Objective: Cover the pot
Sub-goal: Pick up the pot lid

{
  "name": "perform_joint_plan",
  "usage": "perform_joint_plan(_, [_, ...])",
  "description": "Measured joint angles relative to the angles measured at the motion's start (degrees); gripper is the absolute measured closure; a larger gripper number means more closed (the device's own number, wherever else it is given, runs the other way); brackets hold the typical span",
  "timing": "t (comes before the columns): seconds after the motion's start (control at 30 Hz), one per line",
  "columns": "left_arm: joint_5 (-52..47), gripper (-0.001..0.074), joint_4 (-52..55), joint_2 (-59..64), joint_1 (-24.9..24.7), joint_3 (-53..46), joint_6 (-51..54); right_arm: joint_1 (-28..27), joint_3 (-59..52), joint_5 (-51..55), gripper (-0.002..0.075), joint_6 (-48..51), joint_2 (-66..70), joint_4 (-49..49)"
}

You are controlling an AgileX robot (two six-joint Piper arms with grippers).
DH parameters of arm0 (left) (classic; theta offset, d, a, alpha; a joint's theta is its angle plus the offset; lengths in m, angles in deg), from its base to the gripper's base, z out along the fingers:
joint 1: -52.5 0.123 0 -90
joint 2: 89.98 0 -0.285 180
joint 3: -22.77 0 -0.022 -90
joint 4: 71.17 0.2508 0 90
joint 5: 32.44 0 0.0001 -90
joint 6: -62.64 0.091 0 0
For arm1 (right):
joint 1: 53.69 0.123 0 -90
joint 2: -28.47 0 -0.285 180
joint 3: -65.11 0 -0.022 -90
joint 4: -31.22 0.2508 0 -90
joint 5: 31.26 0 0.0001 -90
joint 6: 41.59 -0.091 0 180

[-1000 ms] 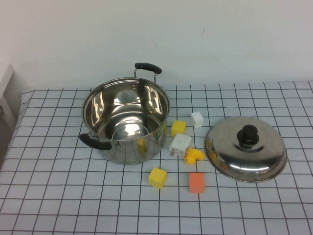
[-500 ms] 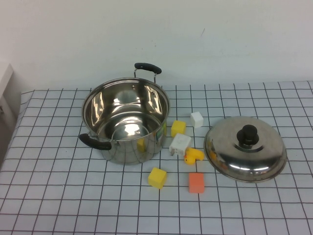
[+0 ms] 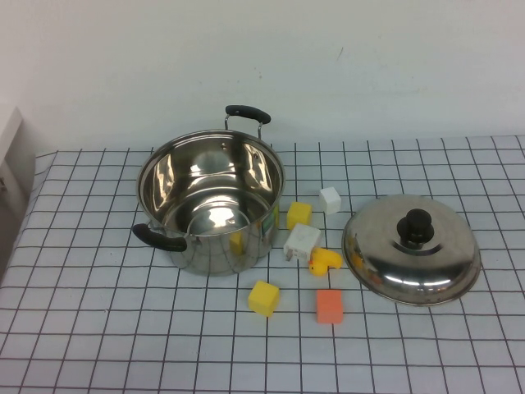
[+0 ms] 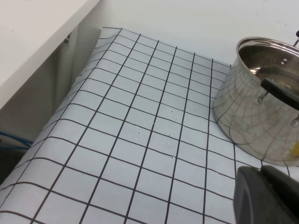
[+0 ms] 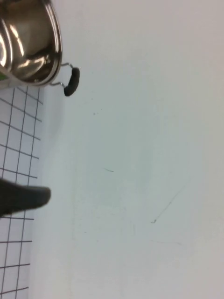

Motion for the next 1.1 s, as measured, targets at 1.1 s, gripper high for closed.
perform_joint_plan(1.1, [0.00,0.0738,0.00,0.00,0.00,0.00,-0.27,0.36,29.50,-27.77,0.0225,-5.78,70.18,-4.16])
